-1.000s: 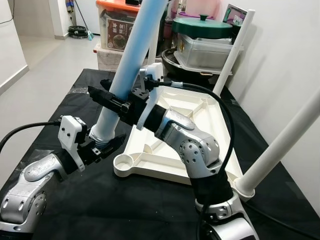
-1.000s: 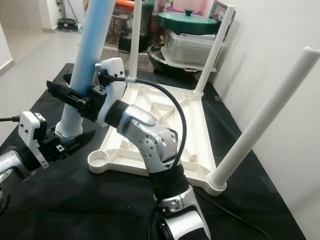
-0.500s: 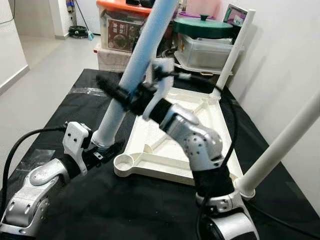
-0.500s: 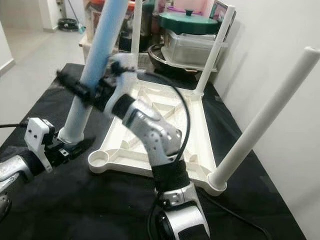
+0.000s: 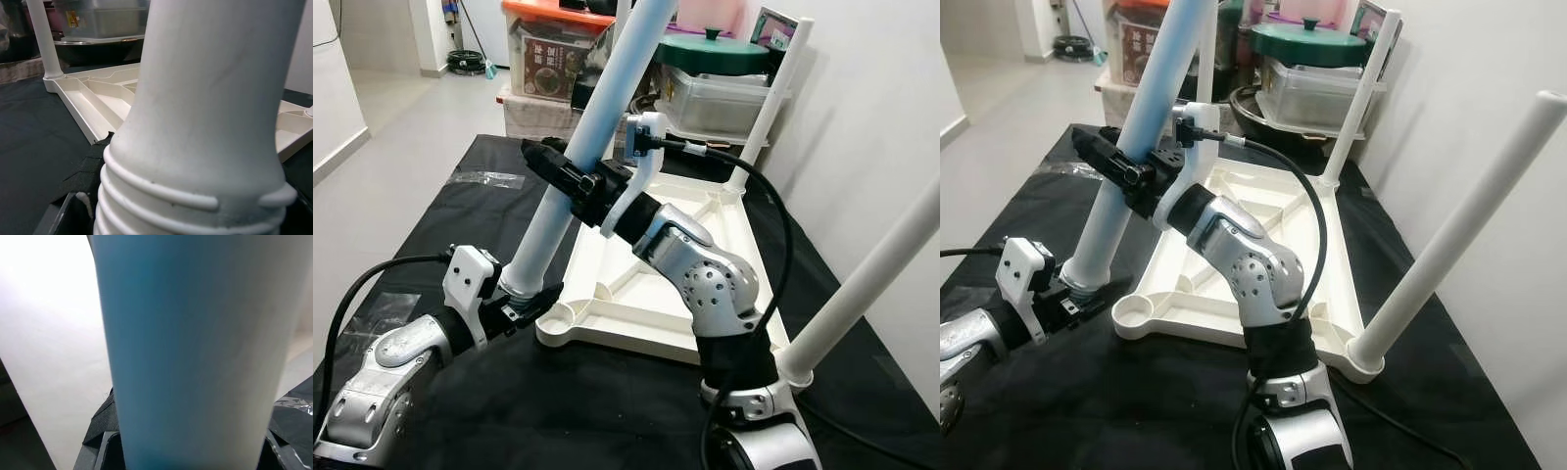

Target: Building children table

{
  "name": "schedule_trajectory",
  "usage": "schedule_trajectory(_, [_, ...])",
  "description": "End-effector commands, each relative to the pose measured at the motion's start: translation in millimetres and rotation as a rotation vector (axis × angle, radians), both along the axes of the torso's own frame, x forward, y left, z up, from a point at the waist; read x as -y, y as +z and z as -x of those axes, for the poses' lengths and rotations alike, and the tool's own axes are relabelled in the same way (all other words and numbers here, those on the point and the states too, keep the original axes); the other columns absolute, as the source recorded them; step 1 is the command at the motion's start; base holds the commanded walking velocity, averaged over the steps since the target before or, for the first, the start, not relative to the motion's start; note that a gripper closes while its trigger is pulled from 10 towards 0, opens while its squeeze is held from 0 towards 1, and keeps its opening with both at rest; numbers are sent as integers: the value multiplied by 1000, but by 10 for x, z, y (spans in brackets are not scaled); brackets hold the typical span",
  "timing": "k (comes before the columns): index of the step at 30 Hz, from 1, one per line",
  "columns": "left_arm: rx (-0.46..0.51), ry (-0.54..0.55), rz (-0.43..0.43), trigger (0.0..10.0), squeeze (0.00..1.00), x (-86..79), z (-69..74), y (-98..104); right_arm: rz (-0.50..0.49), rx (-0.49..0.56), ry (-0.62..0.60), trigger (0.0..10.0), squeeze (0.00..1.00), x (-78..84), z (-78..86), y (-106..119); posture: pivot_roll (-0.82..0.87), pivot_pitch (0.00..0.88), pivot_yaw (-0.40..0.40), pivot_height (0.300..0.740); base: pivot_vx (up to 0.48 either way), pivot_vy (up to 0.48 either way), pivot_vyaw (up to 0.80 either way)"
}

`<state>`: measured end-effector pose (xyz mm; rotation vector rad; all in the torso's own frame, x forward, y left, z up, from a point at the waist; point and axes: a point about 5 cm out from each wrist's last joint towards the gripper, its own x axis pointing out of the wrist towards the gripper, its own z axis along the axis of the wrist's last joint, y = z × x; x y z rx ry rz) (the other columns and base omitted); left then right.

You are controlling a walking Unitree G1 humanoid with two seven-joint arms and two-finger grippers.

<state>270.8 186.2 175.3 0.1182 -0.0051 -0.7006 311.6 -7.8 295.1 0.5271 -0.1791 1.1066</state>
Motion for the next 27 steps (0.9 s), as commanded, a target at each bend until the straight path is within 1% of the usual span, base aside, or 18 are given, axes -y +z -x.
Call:
schedule_trajectory(1, [-2, -17, -22, 10000, 0, 39, 0, -23, -71, -25, 139, 0, 0, -191, 162, -26, 68, 0, -124, 740, 0, 0, 0])
schedule_trajectory(4, [12, -7, -25, 10000, 0, 18, -4, -11, -74, -32, 155, 0, 0, -190, 179, -36, 67, 0, -123, 740, 0, 0, 0])
schedule_trajectory(5, [37, 7, -33, 10000, 808, -4, -10, 7, -74, -32, 159, 0, 0, -184, 181, -39, 67, 0, -123, 740, 0, 0, 0])
schedule_trajectory(7, [54, 15, -39, 10000, 808, -19, -13, 19, -74, -32, 160, 0, 0, -180, 182, -40, 68, 0, -123, 740, 0, 0, 0])
schedule_trajectory(8, [76, 39, -28, 10000, 1000, -52, -30, 47, -70, -28, 148, 0, 0, -159, 163, -42, 69, 0, -124, 740, 0, 0, 0])
schedule_trajectory(13, [123, 105, 15, 10000, 1000, -130, -64, 125, -58, -14, 91, 0, 0, -68, 70, -40, 70, 0, -126, 740, 0, 0, 0])
schedule_trajectory(15, [158, 149, 49, 10000, 1000, -168, -45, 192, -44, -7, 11, 0, 0, 48, -31, -42, 72, 0, -131, 740, 0, 0, 0])
schedule_trajectory(16, [158, 149, 49, 10000, 1000, -168, -45, 192, -44, -7, 11, 0, 0, 48, -31, -42, 72, 0, -131, 740, 0, 0, 0])
schedule_trajectory(17, [173, 176, 64, 10000, 1000, -192, -28, 219, -36, -5, -36, 0, 0, 112, -85, -46, 73, 0, -131, 740, 0, 0, 0])
schedule_trajectory(18, [173, 176, 64, 10000, 1000, -192, -28, 219, -36, -5, -36, 0, 0, 112, -85, -46, 73, 0, -131, 740, 0, 0, 0])
schedule_trajectory(19, [189, 232, 82, 10000, 1000, -234, -6, 243, -23, 2, -107, 0, 0, 205, -156, -53, 75, 0, -133, 740, 0, 0, 0])
schedule_trajectory(20, [189, 232, 82, 10000, 1000, -234, -6, 243, -23, 2, -107, 0, 0, 205, -156, -53, 75, 0, -133, 740, 0, 0, 0])
schedule_trajectory(21, [194, 292, 88, 10000, 1000, -282, 3, 233, -15, -2, -163, 0, 0, 274, -213, -62, 76, 0, -134, 740, 0, 0, 0])
schedule_trajectory(23, [194, 292, 88, 10000, 1000, -282, 3, 233, -15, -2, -163, 0, 0, 274, -213, -62, 76, 0, -134, 740, 0, 0, 0])
schedule_trajectory(24, [196, 343, 95, 10000, 1000, -326, 21, 215, 8, 11, -235, 0, 0, 350, -269, -71, 76, 0, -134, 740, 0, 0, 0])
schedule_trajectory(26, [196, 343, 95, 10000, 1000, -326, 21, 215, 8, 11, -235, 0, 0, 350, -269, -71, 76, 0, -134, 740, 0, 0, 0])
schedule_trajectory(27, [189, 402, 132, 10000, 82, -369, 71, 184, 28, -9, -342, 0, 0, 470, -373, -101, 79, 0, -134, 740, 0, 0, 0])
